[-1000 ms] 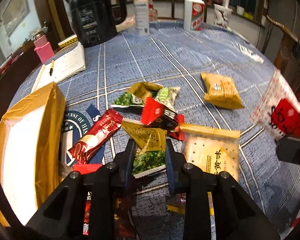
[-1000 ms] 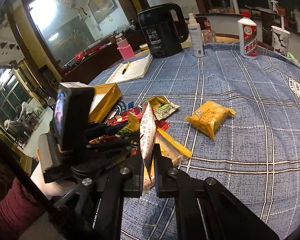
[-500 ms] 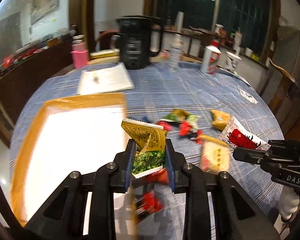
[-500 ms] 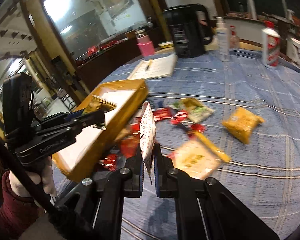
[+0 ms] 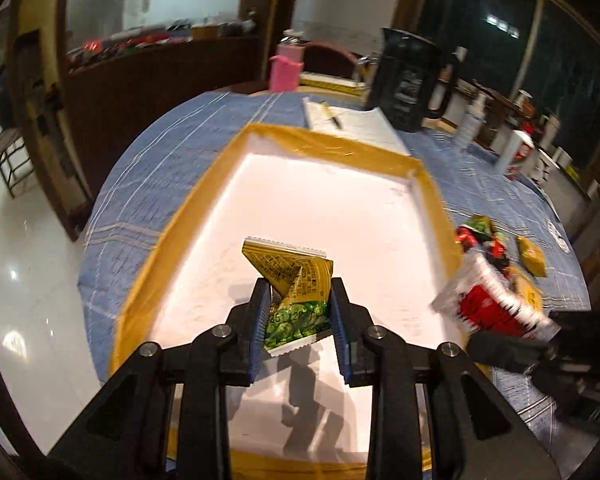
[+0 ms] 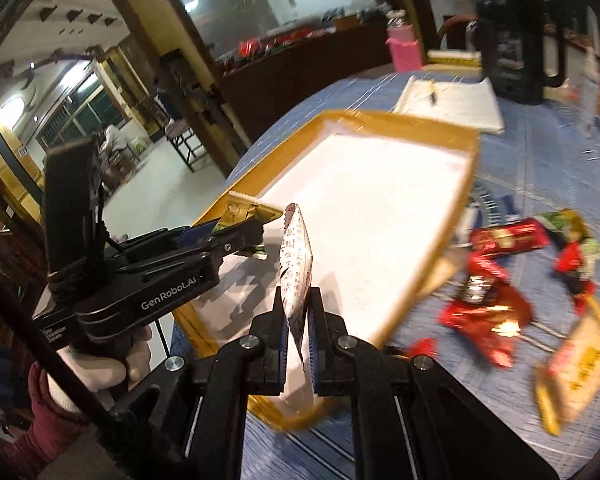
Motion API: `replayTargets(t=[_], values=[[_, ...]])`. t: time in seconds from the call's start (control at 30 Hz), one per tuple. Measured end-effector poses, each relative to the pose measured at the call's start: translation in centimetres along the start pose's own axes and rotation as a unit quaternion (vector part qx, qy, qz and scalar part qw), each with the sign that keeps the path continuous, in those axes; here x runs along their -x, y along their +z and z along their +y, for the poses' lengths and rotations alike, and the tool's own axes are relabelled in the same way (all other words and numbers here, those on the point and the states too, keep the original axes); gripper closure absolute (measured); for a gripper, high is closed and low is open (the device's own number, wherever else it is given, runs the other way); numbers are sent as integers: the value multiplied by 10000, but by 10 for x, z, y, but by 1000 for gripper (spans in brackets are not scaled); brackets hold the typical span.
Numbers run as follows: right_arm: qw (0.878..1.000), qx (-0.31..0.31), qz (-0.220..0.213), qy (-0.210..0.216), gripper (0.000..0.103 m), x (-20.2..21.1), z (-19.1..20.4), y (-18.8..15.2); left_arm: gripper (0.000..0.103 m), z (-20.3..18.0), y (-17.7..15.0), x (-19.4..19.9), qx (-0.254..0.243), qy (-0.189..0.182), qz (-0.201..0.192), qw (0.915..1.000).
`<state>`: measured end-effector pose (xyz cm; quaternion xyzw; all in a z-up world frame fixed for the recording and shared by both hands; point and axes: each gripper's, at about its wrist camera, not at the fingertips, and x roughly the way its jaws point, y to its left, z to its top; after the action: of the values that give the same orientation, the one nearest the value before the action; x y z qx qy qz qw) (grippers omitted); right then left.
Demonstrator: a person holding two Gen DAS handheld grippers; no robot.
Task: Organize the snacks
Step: 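Carry both packets over the yellow-rimmed tray and open both tools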
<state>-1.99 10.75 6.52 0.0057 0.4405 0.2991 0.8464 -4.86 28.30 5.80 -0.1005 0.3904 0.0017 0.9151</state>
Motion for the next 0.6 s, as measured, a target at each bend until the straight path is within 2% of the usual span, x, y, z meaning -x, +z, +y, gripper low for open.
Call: replayTargets(t=[0.13, 0.3, 0.43, 0.6], values=[[9997, -36, 211, -75, 95, -27, 7, 0, 71, 17, -5, 2, 179, -43, 1, 9998], [9997, -115, 204, -77, 93, -37, 14, 3, 54, 32, -8, 16, 348, -180, -169, 9991], [9998, -177, 94, 38, 93, -32, 20, 7, 47, 36, -8, 37, 442, -224, -387, 9980], [9988, -334, -303, 183, 93, -4, 14, 13, 41, 31, -13, 64, 603, -470, -715, 9945]])
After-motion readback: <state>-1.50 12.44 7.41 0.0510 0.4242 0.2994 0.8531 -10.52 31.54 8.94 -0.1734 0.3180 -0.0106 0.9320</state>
